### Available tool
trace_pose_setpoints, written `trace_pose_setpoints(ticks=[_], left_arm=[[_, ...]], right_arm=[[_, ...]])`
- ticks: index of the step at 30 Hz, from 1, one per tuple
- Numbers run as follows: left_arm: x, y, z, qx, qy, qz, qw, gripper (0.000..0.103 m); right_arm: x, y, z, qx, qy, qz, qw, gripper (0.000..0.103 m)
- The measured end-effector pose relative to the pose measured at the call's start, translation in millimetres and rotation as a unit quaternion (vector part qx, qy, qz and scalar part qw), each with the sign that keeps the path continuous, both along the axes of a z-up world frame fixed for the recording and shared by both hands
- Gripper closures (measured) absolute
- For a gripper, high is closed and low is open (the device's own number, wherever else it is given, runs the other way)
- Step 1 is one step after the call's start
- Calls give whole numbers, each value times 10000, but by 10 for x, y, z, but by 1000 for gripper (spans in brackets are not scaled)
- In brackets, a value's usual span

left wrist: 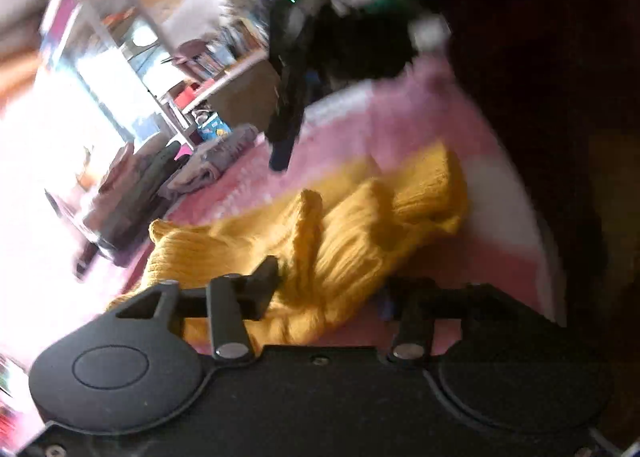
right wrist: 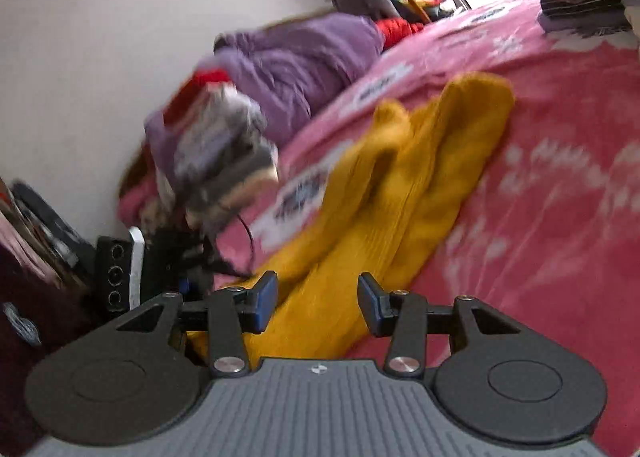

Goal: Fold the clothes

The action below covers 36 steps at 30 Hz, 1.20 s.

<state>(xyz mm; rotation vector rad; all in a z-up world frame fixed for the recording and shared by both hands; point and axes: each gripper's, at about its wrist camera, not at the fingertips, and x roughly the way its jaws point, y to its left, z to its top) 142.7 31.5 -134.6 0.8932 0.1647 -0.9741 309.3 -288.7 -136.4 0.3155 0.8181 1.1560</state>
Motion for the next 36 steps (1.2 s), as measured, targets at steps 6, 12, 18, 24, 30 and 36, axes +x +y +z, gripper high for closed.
trace_pose_setpoints(ticks=[6, 12, 18, 24, 30, 36], left_arm=[[-215, 111, -253, 380, -520, 199, 9977, 45], [-278, 200, -154, 296, -310, 560, 9975, 41], [-110, 550, 183, -699, 1050, 1163, 9852, 41], [723, 983, 651, -3477, 2300, 2596, 8711, 43], [1652, 652, 402, -4135, 3165, 3666, 7710, 47], [1901, 433, 126, -4144, 3748, 3804, 7370, 92]], right_arm=[[-392, 206, -232, -343, 377, -571, 9971, 68], [-625, 329, -45, -32, 103, -1013, 9948, 84], [-581, 460, -202, -542, 456, -1130, 9911, 80], [-638, 84, 117, -194, -371, -1669, 9851, 43], [-159, 412, 305, -345, -1368, -1589, 9772, 64], [426, 969, 281, -254, -1872, -959, 9773, 77]])
